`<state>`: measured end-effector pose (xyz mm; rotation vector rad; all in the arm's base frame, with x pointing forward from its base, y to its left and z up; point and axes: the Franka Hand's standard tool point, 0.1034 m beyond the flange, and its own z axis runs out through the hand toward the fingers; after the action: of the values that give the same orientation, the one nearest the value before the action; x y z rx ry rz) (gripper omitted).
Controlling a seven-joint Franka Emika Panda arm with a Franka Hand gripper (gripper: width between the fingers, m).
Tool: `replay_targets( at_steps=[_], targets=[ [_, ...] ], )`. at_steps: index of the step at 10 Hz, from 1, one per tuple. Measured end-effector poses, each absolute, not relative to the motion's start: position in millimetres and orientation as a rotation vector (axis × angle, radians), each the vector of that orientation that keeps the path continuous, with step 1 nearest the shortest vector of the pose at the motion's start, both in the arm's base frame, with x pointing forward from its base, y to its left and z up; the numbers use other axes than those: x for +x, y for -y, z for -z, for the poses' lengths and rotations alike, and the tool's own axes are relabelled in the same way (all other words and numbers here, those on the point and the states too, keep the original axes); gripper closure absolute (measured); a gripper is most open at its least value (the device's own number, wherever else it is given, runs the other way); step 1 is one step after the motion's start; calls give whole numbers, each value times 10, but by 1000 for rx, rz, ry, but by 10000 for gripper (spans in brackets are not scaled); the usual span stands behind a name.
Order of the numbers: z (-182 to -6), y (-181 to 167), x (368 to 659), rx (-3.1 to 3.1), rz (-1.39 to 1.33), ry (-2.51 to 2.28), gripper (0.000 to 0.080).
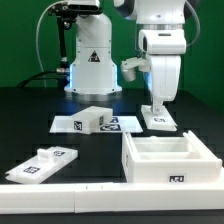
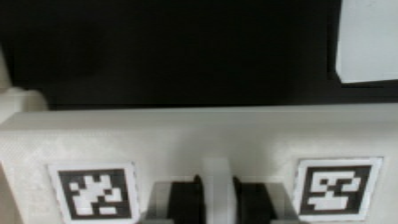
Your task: Assemble cabinet
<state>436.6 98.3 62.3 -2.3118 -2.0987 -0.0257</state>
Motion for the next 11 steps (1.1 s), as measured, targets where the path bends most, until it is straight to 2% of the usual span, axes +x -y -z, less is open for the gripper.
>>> replay_targets(
  at_steps=[2,7,11],
  targets=[
    [-618,-976,4380,-2311,23,2100,735],
    [-716,-1018,4763,-2323,53,2109,735],
    [-694,-1003,4754,-2327,47,2101,735]
  ],
)
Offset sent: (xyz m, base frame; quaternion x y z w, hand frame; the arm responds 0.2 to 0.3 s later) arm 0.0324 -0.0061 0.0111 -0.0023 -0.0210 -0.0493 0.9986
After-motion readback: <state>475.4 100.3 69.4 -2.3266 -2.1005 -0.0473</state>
